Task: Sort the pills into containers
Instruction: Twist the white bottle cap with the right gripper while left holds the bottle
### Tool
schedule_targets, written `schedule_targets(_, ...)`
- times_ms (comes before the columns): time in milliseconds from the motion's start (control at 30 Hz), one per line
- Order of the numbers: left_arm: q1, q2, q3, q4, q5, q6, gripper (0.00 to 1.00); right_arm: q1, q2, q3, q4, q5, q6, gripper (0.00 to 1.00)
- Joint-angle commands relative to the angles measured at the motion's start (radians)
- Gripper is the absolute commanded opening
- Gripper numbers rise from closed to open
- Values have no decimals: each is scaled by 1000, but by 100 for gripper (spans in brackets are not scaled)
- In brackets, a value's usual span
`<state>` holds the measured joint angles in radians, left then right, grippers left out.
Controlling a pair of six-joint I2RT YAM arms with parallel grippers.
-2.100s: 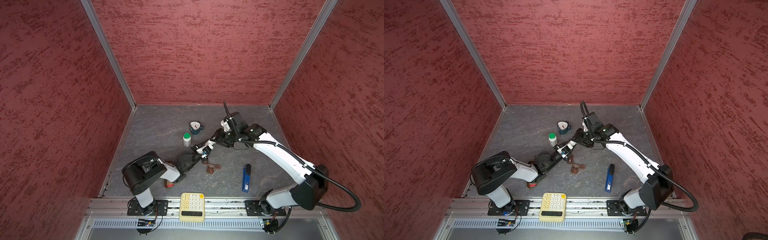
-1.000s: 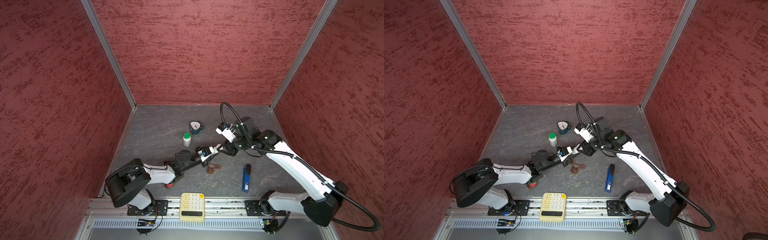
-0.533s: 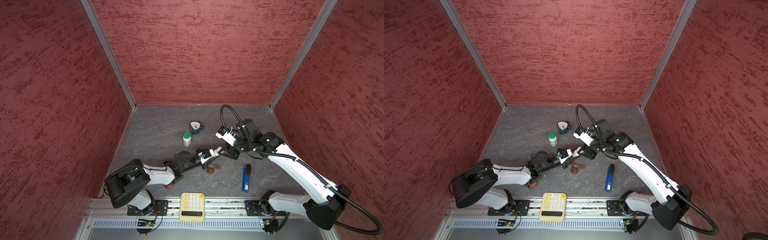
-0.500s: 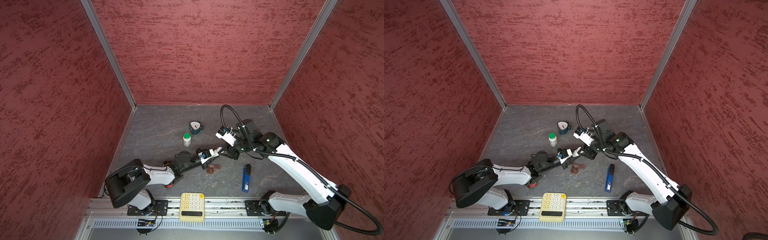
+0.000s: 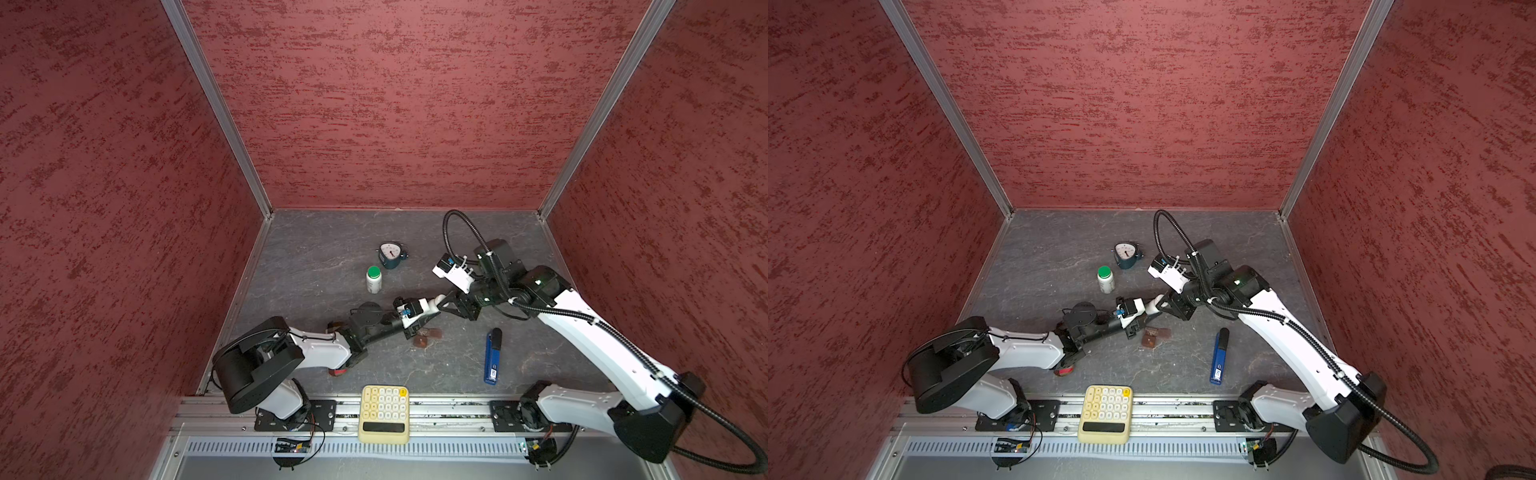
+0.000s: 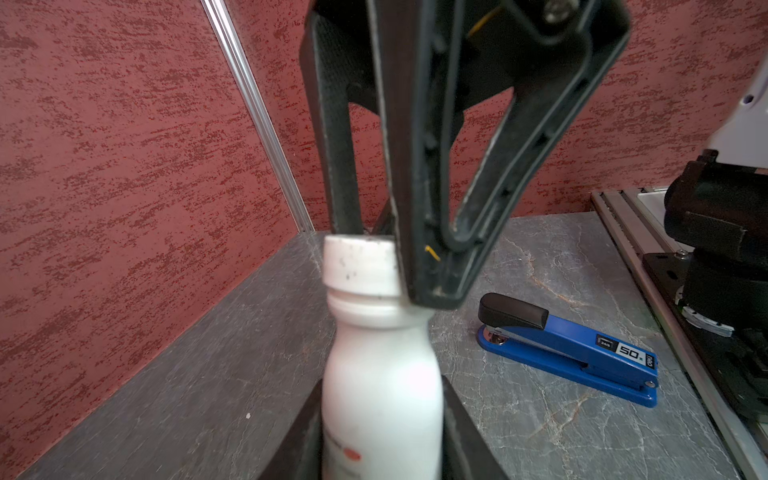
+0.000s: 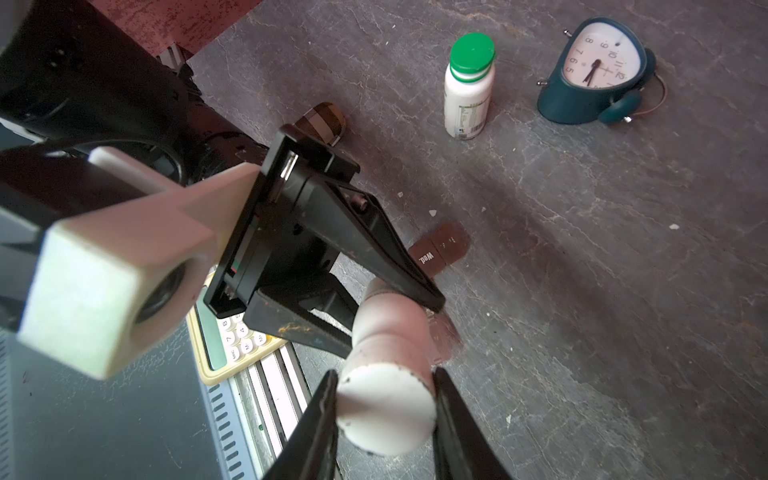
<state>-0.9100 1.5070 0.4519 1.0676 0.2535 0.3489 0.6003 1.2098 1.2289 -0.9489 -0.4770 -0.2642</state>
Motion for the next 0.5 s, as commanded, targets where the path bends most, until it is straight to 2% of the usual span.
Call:
schedule_targets(0,16,25,27,-49,-18,-2,0,4,-8,-4,-13,-82,-16,33)
schedule_targets(233,17,30,31,-46,-11,-5,0,3,-3,-3,-25,-77,-13,36)
schedule_targets(467,20,37,33,-54,-6,-7,0,3,-13,2,-20,-41,-18,29)
